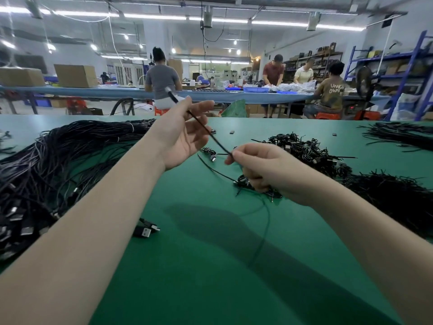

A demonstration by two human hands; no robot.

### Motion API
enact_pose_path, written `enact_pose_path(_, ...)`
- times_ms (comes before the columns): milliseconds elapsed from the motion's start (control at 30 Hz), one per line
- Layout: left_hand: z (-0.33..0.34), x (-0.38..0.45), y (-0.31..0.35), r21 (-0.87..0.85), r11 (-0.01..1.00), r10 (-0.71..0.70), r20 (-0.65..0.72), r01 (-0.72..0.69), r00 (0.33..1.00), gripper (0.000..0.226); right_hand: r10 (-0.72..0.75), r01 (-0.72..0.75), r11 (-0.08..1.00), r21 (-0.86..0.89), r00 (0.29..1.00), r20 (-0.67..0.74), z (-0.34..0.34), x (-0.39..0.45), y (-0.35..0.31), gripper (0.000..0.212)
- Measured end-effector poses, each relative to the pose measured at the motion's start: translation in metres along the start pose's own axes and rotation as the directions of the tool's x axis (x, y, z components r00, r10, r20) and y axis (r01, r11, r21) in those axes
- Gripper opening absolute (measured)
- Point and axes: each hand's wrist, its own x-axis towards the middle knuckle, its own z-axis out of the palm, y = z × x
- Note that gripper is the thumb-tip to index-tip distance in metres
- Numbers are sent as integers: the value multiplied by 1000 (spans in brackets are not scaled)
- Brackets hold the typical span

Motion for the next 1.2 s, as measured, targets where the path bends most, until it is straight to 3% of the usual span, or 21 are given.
enact_pose_path(100,1,-4,11,-25,999,31,27,-31,999,55,40,-47,998,38,982,182,11,0,7,27)
enact_pose_path(167,3,-7,18,-151,988,53,56,-44,997,49,97,-109,994,29,953,288,14,-1,12,29)
enact_pose_path(233,2,-14,27,-283,959,55,181,-2,982,43,175,-166,985,-57,934,311,16,-3,18,31)
enact_pose_path(267,1,-18,30,-264,964,36,289,43,957,41,209,-186,977,-109,941,265,15,-3,19,32)
enact_pose_path(300,-2,-21,34,-155,984,-15,395,83,918,39,225,-198,968,-155,957,181,13,-3,20,33)
enact_pose_path(367,-4,-27,34,261,960,-228,506,105,832,40,204,-202,969,-142,979,-2,3,-2,16,34)
enact_pose_path(433,0,-24,22,672,731,-506,418,119,754,48,172,-172,985,11,980,-96,-7,-2,7,34)
enact_pose_path(467,4,-21,14,779,610,-591,327,144,737,52,157,-151,987,62,982,-107,-9,-2,0,33)
enact_pose_path(500,9,-17,6,832,532,-615,252,158,747,54,140,-132,988,81,985,-99,-10,-3,-6,33)
enact_pose_path(533,11,-14,0,844,515,-587,217,152,780,51,120,-112,989,100,990,-77,-8,-3,-12,32)
enact_pose_path(600,13,-11,-5,733,666,-429,223,140,875,43,80,-72,979,193,996,-36,1,-4,-20,32)
enact_pose_path(667,11,-10,-1,444,889,-226,222,108,949,41,46,-54,943,328,998,33,9,-5,-22,35)
enact_pose_path(700,11,-9,3,292,954,-121,188,62,975,42,29,-61,922,381,996,88,13,-5,-21,36)
enact_pose_path(800,12,-9,17,-91,991,104,92,-96,990,45,39,-138,918,371,964,263,23,-6,-7,31)
enact_pose_path(867,11,-14,26,-249,962,158,168,-113,973,41,121,-211,946,247,935,335,27,-6,9,31)
enact_pose_path(933,5,-23,35,-256,963,164,308,-84,937,33,217,-258,956,138,941,259,25,-5,20,31)
enact_pose_path(1000,-2,-29,38,-76,997,54,492,-19,869,29,232,-233,972,41,972,29,16,-3,21,33)
enact_pose_path(1067,-5,-29,33,342,939,-238,585,30,775,29,154,-166,985,-44,967,-201,3,-1,16,33)
enact_pose_path(1133,1,-24,18,702,707,-528,445,84,723,44,55,-86,992,-87,948,-314,-5,1,7,33)
enact_pose_path(1167,6,-21,9,767,629,-576,353,124,738,49,7,-47,992,-115,945,-327,-7,1,2,34)
enact_pose_path(1200,11,-17,0,766,626,-543,294,146,786,50,-33,-9,991,-132,949,-314,-7,2,-3,34)
